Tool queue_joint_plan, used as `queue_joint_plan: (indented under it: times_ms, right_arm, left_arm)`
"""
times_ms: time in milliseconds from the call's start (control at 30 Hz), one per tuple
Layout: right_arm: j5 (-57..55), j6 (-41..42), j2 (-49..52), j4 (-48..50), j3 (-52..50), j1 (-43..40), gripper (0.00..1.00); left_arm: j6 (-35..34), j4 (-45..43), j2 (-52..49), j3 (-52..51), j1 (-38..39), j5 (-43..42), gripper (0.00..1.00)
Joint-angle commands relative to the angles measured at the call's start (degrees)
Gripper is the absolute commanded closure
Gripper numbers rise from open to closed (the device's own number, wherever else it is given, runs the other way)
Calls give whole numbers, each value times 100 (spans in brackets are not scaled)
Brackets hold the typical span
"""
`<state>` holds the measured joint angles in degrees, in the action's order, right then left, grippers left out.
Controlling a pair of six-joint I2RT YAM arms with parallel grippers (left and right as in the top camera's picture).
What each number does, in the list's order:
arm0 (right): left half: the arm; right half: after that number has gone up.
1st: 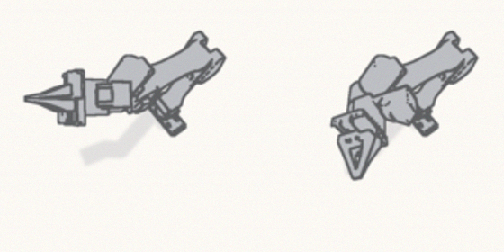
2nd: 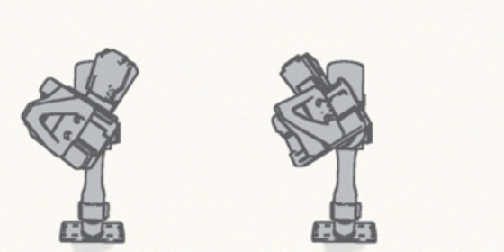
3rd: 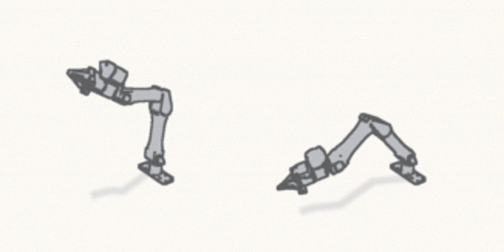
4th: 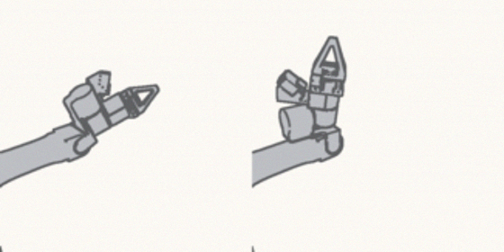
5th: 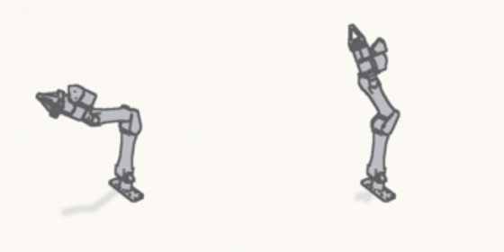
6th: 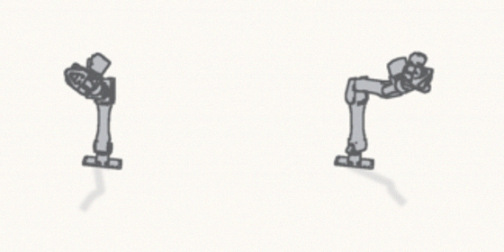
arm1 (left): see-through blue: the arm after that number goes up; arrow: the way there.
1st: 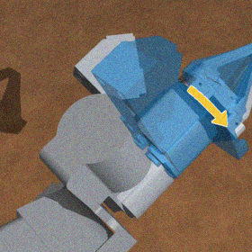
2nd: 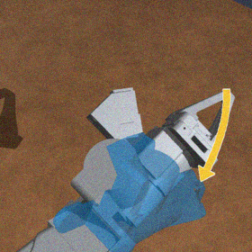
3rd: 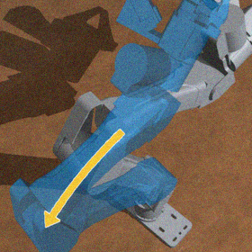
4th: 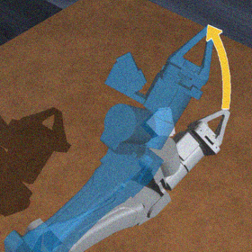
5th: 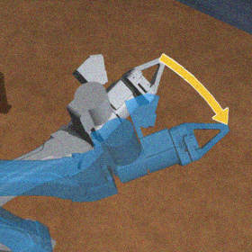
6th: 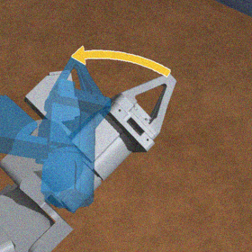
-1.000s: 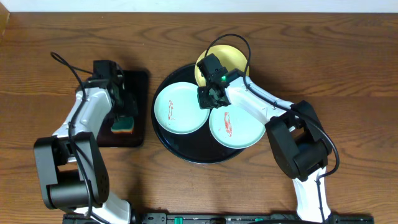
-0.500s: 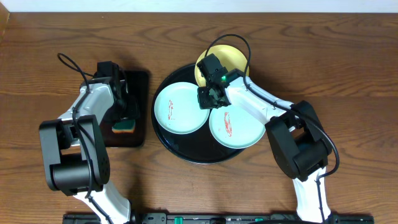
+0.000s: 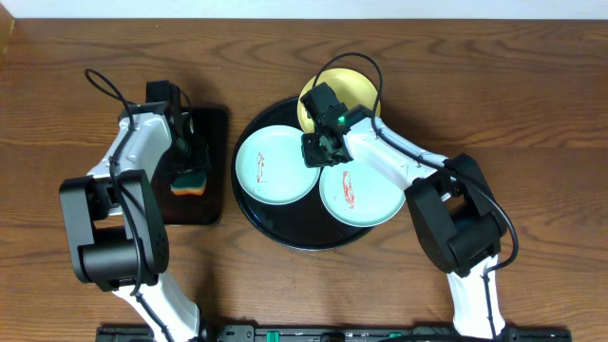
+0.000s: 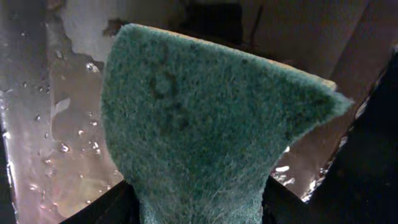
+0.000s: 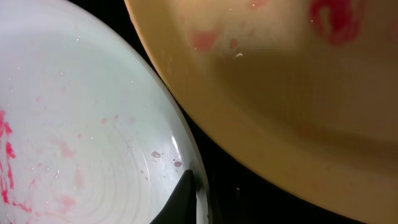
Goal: Clean dirty plates on tray and stack at the side
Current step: 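Grasp the green sponge in the black dish with the left gripper, then lift the sponge and move it over the left pale green plate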
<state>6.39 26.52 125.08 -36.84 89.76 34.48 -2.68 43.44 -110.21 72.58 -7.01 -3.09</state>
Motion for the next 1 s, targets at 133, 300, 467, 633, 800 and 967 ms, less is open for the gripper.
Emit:
queue_joint_plan:
  times_ms: [133,300,467,633,800,967]
  right_arm:
    - [-122,-46,129,-107,-192,50,93]
    - [-122,-46,129,-116,-192,50,93]
    - [-122,-46,129,-116,-192,50,93]
    - [-122,-46,129,-116,-192,50,93]
    - [-122,-48,129,-116,-192,50,93]
    - [-120,-90,129,-127,-192,50,93]
  left_arm:
    - [-216,87,-17,92,17,-37,42]
    - [-216,85,-24,79,17,-37,41]
    - [-216,87,-61,76,17,-52,33]
    - [-216,81,-125,68,17,-57,33]
    - [-216,61,-127,61,17,-55,37]
    - [-238,44,-127,61,17,-52,51]
